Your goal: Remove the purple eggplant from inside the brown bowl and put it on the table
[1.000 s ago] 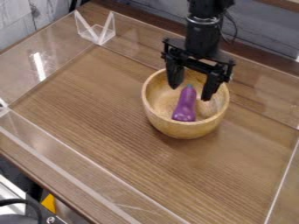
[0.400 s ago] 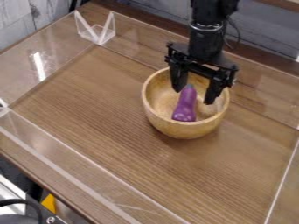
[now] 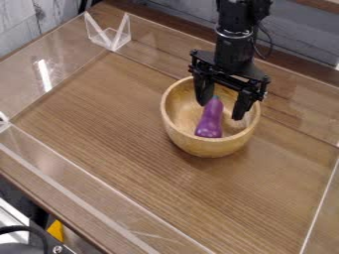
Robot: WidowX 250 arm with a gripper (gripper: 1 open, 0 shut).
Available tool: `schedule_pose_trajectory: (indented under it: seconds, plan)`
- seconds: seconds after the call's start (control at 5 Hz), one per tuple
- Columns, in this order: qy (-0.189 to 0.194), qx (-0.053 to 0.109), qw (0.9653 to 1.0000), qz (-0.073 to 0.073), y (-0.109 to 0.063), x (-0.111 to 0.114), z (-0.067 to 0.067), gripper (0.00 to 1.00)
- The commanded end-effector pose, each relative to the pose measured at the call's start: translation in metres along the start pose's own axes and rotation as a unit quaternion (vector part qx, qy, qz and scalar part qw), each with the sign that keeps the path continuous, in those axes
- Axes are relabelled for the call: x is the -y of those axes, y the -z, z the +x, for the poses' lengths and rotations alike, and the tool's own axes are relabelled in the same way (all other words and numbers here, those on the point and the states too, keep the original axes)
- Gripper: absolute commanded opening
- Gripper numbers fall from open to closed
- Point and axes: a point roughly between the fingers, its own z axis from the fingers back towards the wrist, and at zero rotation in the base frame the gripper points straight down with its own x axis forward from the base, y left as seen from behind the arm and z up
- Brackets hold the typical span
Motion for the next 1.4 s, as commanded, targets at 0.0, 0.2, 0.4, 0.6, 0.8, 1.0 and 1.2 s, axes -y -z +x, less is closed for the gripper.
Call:
schedule_pose_trajectory:
  seconds: [0.0, 0.2, 0.4, 0.6, 0.8, 1.0, 1.2]
  plan:
    - [0.008, 0.021, 0.9997, -0.003, -0.0094, 0.0038, 0.005, 1.0]
    - [0.01, 0.024, 0.9997, -0.004, -0.0096, 0.0038, 0.0059, 1.0]
    - [0.012, 0.026, 0.9996, -0.005, -0.0099, 0.004, 0.0066, 1.0]
    - [0.014, 0.028, 0.9995, -0.006, -0.0102, 0.004, 0.007, 1.0]
    - [0.016, 0.029, 0.9994, -0.008, -0.0105, 0.004, 0.0071, 1.0]
    - [0.017, 0.031, 0.9993, -0.009, -0.0106, 0.0037, 0.0073, 1.0]
    - [0.018, 0.032, 0.9993, -0.009, -0.0108, 0.0035, 0.0073, 1.0]
